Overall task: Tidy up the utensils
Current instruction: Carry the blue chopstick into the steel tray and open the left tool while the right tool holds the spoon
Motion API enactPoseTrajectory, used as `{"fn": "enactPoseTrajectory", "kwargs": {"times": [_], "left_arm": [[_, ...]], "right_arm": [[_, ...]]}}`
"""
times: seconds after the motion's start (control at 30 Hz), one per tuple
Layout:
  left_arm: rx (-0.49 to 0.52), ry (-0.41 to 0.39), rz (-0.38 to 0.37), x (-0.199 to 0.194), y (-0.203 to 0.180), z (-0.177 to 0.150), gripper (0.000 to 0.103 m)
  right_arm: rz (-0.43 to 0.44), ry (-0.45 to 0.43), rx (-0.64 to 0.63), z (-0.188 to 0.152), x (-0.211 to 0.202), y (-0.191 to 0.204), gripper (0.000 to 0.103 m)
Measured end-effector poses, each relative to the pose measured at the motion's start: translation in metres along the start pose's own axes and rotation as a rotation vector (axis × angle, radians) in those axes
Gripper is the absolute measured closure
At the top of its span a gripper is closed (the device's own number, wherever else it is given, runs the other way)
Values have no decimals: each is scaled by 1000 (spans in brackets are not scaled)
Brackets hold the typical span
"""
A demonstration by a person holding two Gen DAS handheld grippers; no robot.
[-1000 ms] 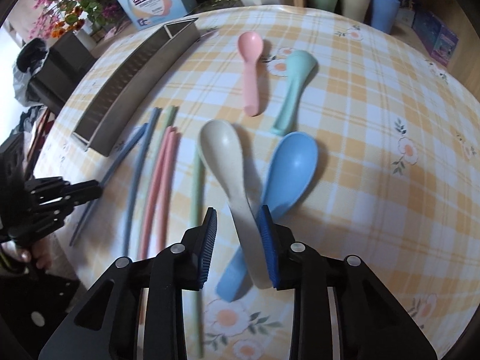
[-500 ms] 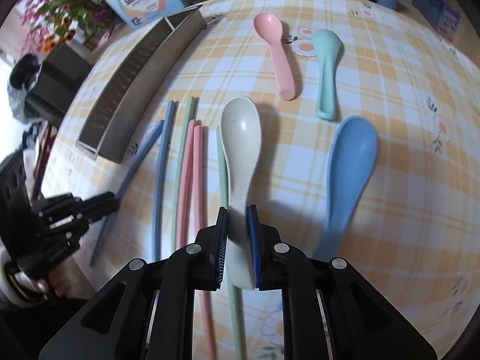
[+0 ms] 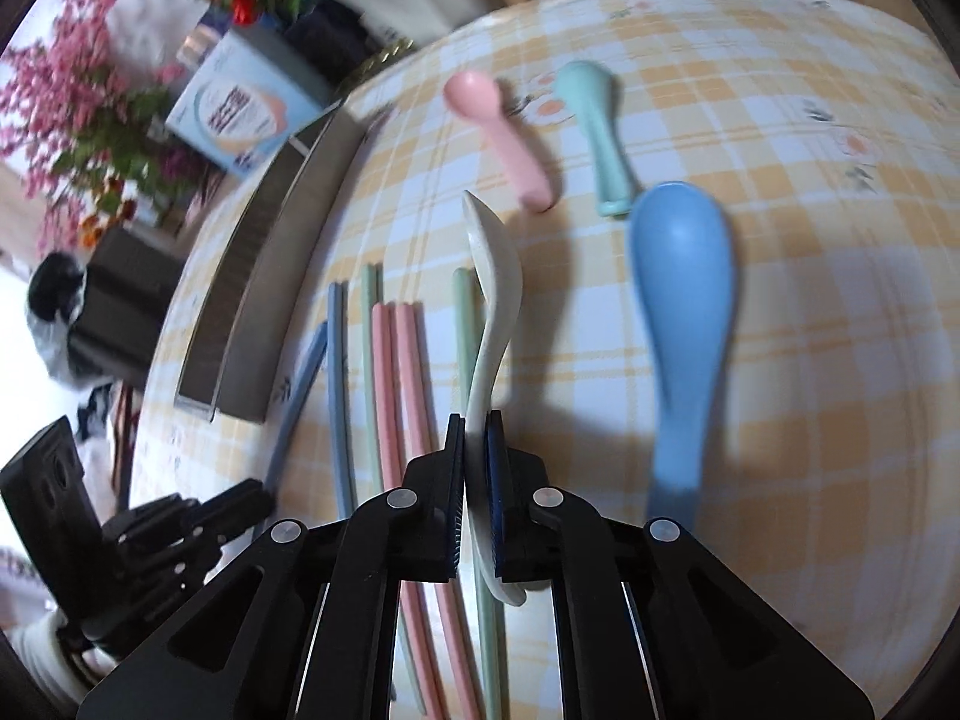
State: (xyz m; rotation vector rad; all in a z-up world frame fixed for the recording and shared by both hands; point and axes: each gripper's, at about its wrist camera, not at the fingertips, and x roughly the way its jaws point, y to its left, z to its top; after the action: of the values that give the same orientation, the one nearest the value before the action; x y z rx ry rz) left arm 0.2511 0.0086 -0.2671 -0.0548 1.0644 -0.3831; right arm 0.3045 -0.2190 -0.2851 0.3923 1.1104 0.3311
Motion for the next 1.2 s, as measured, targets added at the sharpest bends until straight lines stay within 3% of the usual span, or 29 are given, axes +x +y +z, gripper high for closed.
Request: {"fn": "enactPoseTrajectory", "kwargs": {"times": [0.1,0.3,0.83,1.03,1.2], "left_arm": [[11,0,11,0,-2,1,97],[-2,26,-5,1,1,4,98],[-18,14,-109,-35,-11,25,98],[-103,-61,-141,-59,3,53,98],[-151,-129,-87,-67,28,100,98]], "right_arm": [[28,-73,40,-11,-14,2,96],[50,-129,27,-11,-29,6,96],[105,-173,90,-5,-46,-6,96],[108,-178,93,-1,-47,-6,96],[108,-184,103,4,-49,-8,96]]}}
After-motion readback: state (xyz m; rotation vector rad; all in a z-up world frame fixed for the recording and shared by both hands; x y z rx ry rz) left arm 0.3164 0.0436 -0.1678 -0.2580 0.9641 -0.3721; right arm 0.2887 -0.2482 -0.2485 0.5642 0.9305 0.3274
